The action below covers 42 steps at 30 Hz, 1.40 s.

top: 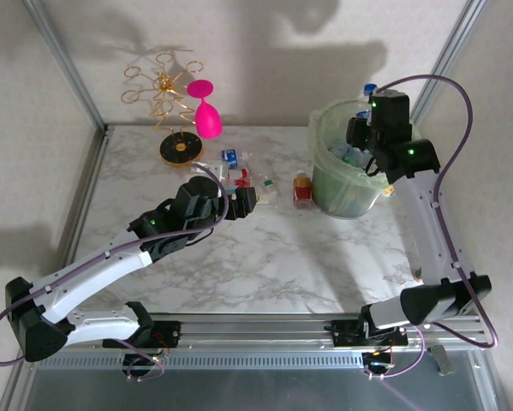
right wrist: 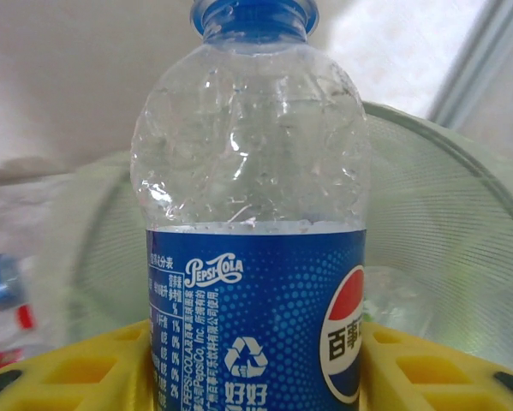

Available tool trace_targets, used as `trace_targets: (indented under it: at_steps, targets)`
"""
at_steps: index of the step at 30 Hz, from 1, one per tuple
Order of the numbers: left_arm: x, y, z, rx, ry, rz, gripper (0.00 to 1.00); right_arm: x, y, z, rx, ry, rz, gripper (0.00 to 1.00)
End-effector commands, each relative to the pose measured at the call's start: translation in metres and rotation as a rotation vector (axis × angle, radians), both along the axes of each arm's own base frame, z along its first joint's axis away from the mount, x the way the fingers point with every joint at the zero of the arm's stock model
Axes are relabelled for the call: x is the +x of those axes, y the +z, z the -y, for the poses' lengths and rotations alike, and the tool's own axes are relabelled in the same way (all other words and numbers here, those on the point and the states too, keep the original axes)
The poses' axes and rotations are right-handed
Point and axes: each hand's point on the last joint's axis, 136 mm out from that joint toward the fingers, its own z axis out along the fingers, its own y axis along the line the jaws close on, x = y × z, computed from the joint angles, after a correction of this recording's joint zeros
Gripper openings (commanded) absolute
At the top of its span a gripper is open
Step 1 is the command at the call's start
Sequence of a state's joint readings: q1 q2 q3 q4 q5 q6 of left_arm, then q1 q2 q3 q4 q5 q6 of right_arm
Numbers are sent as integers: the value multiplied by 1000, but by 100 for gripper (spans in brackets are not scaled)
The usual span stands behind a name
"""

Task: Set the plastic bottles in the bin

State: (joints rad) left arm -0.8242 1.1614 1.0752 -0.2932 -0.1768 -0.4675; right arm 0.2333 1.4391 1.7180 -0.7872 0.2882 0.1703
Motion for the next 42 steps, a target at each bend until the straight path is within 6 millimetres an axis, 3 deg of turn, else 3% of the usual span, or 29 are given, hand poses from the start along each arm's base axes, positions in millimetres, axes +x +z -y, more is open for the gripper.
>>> trace_targets:
  at_steps: [1, 5, 10, 19, 26, 29, 33, 42]
  targets:
    - [-5, 6, -1, 15, -24, 13, 90, 20, -24, 13, -35, -34, -36, 49]
    - [-11, 9, 6, -33, -62, 1, 90, 31, -53, 19, -75, -63, -115, 50]
    - [-14, 10, 12, -55, -92, -14, 90, 28, -87, 36, -149, -151, -227, 51]
    - [-14, 12, 13, -80, -104, -18, 90, 12, -109, 62, -274, -250, -273, 56]
    - [-13, 11, 14, -93, -115, -33, 90, 19, -126, 67, -300, -267, -317, 60]
    - [-12, 12, 12, -98, -108, -28, 90, 26, -127, 61, -272, -255, -328, 69]
    - [-11, 12, 12, -103, -109, -30, 90, 33, -108, 54, -221, -238, -273, 77]
    - [-7, 11, 9, -107, -97, -34, 90, 44, -74, 48, -188, -217, -197, 78]
